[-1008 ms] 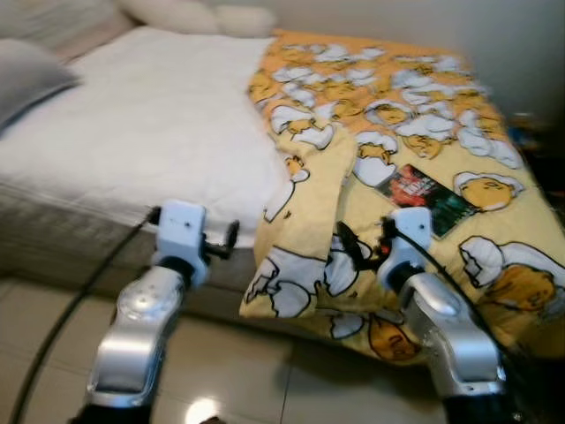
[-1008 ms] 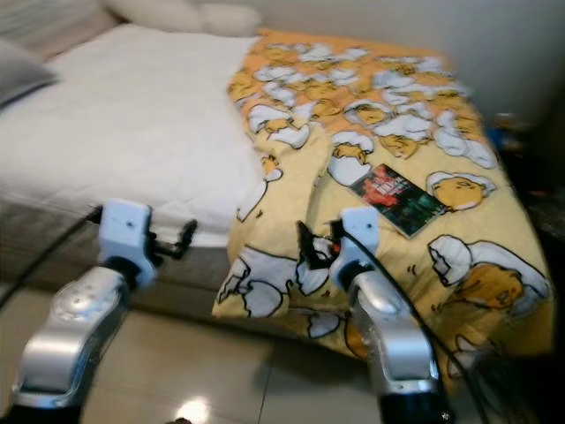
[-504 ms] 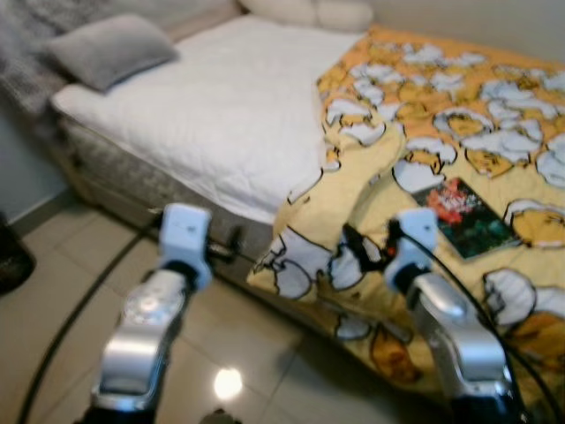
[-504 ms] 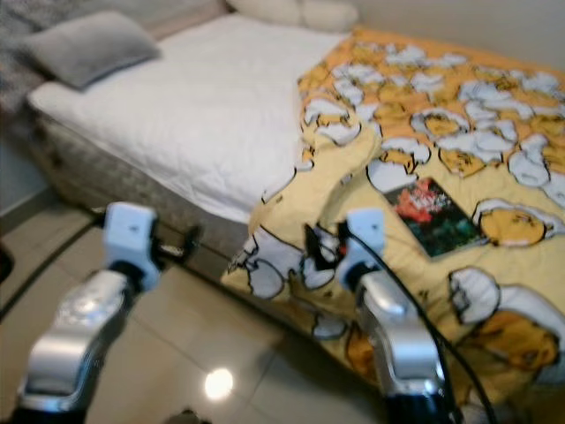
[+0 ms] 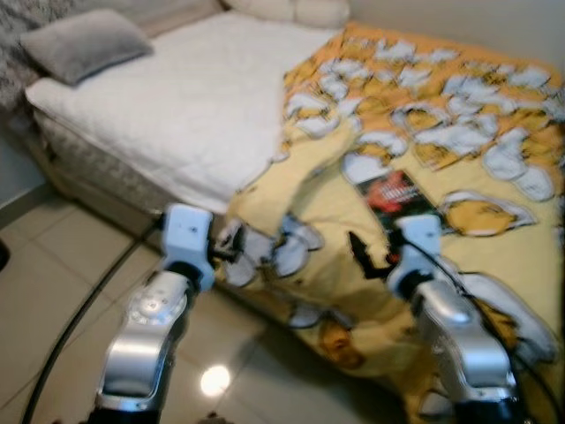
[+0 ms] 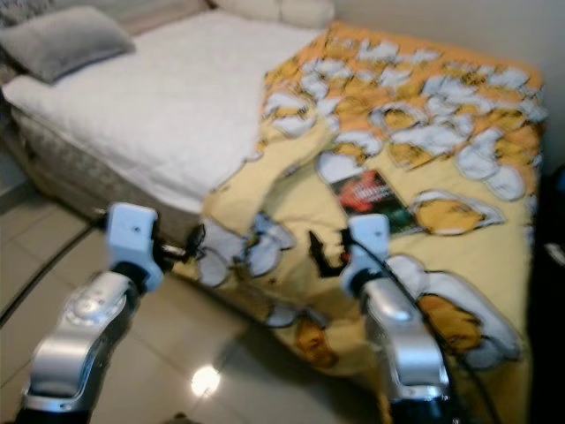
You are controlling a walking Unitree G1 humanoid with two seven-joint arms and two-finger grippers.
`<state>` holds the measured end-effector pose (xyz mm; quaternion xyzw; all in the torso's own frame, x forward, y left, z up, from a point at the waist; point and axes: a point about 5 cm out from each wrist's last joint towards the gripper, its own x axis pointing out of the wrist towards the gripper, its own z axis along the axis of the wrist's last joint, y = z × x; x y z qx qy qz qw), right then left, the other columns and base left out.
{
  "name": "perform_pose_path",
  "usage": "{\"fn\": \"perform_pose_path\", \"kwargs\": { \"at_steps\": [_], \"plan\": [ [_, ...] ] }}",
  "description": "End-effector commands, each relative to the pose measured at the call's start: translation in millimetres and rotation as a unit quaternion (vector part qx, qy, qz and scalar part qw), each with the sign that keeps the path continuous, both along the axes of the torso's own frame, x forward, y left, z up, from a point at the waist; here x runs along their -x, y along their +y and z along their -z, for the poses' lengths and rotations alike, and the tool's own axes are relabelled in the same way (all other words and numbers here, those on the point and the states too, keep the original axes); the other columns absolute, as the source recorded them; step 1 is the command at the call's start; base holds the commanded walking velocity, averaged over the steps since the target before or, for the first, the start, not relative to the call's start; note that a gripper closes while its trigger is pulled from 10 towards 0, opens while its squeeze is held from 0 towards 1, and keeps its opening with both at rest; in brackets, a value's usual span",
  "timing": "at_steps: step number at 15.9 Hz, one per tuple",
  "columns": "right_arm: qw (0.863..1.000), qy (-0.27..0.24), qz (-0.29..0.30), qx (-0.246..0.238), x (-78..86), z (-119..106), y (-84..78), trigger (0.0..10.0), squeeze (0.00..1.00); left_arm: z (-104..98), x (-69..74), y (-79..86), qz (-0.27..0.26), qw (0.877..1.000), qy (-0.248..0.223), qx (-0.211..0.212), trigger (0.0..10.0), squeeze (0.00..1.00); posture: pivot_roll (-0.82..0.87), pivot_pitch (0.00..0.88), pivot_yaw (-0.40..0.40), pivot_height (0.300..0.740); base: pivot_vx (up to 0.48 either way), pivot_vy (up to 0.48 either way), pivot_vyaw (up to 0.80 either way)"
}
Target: Clean up the room
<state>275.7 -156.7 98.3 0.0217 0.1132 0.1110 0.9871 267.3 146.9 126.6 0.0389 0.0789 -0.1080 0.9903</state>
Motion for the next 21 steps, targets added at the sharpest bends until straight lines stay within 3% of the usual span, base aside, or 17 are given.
{"fn": "perform_pose_path", "kwargs": {
  "at_steps": [1,7,10,11,14,16,17,21],
  "plan": [
    [1.000,-0.011,-0.009,-0.002,-2.8,-4,5.4,10.0,1.00,0,-0.7,10.0,-0.019,1.000,-0.004,-0.004,10.0,1.00,-0.01,0.000,0.012,0.740,0.000,-0.360,0.00],
    [1.000,-0.014,-0.022,-0.005,-5.2,-4,11.2,10.0,1.00,8,-0.7,18.9,-0.063,0.997,-0.016,0.029,10.0,1.00,0.00,0.000,0.013,0.740,0.000,-0.362,0.00],
    [1.000,-0.010,-0.018,0.001,-6.0,-2,10.0,10.0,1.00,11,0.0,23.0,-0.070,0.997,-0.011,0.021,10.0,1.00,0.00,0.000,0.022,0.740,0.000,-0.203,0.00],
    [1.000,-0.009,-0.016,0.001,-6.1,-2,10.1,10.0,1.00,11,-1.0,25.4,-0.076,0.997,-0.011,0.010,10.0,0.89,0.00,0.000,0.023,0.740,0.000,0.000,0.00],
    [1.000,0.000,-0.013,0.005,-5.2,2,10.8,10.0,1.00,12,-0.3,26.4,-0.062,0.998,-0.013,-0.014,10.0,0.90,0.00,0.000,0.024,0.740,0.000,0.000,0.00],
    [1.000,0.003,-0.010,0.006,-5.4,3,10.9,10.0,0.63,9,-0.4,24.1,-0.054,0.998,-0.017,-0.007,10.0,0.90,0.00,0.000,0.027,0.740,0.000,0.000,0.00],
    [1.000,0.006,-0.006,0.003,-5.9,4,10.2,10.0,0.00,7,-1.2,22.0,-0.047,0.999,-0.019,-0.006,10.0,0.90,0.01,0.000,0.027,0.740,0.266,0.000,0.00],
    [1.000,0.015,-0.001,0.002,-6.5,5,9.3,10.0,0.00,6,-2.2,19.7,-0.040,0.999,-0.021,-0.001,10.0,0.91,0.01,0.000,0.028,0.740,0.339,0.000,0.00]
  ]
}}
